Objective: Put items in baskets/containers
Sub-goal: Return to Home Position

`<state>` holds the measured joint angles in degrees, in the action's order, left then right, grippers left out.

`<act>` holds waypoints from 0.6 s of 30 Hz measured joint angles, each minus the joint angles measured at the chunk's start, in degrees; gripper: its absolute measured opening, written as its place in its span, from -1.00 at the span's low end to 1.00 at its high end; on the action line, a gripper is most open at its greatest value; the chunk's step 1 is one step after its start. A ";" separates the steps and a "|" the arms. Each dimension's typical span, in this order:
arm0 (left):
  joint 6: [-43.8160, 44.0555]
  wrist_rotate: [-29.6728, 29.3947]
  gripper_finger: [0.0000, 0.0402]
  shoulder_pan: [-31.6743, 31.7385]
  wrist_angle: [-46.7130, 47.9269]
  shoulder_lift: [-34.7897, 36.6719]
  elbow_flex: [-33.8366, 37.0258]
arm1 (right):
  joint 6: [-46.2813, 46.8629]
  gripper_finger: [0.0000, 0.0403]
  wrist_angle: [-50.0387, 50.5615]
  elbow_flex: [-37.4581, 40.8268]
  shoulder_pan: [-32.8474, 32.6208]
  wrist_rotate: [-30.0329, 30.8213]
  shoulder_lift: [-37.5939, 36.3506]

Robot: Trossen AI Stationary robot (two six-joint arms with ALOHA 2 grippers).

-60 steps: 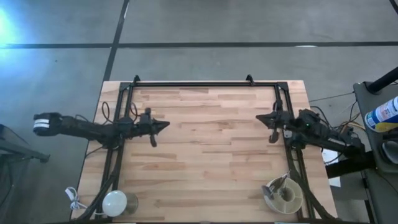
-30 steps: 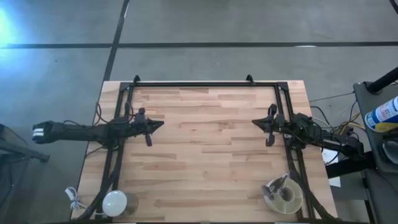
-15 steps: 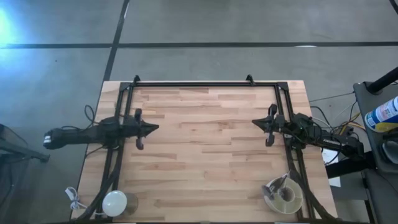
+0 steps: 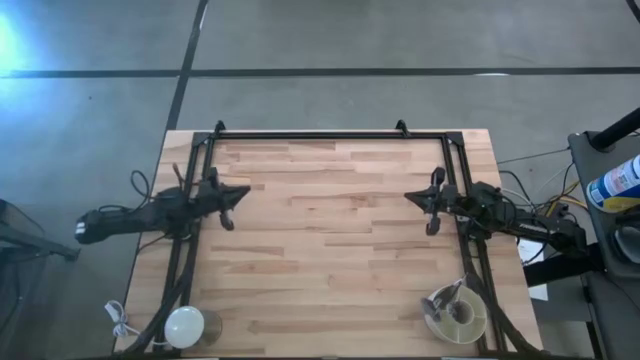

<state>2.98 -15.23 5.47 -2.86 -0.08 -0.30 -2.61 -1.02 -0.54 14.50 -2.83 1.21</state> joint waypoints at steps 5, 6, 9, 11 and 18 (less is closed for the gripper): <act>0.87 -2.26 -1.00 0.07 -0.04 -0.13 0.00 | 0.17 -0.96 0.03 0.00 0.00 0.06 1.46; 1.73 -2.25 -1.00 0.06 -0.01 -0.12 -0.01 | 0.66 -0.96 0.01 0.00 0.00 0.06 1.72; 3.29 -2.26 -1.00 0.07 -0.04 -0.15 -0.04 | 0.94 -0.96 0.02 0.00 0.00 0.05 2.46; 3.34 -2.26 -1.00 0.07 -0.10 -0.17 -0.04 | 0.92 -0.96 0.03 0.00 0.00 0.04 2.81; 3.39 -2.26 -1.00 0.07 -0.13 -0.17 -0.04 | 0.98 -0.96 0.03 0.00 0.00 0.04 3.41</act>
<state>6.37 -17.50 5.54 -2.98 -0.25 -0.34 -1.63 -0.99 -0.54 14.50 -2.79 4.62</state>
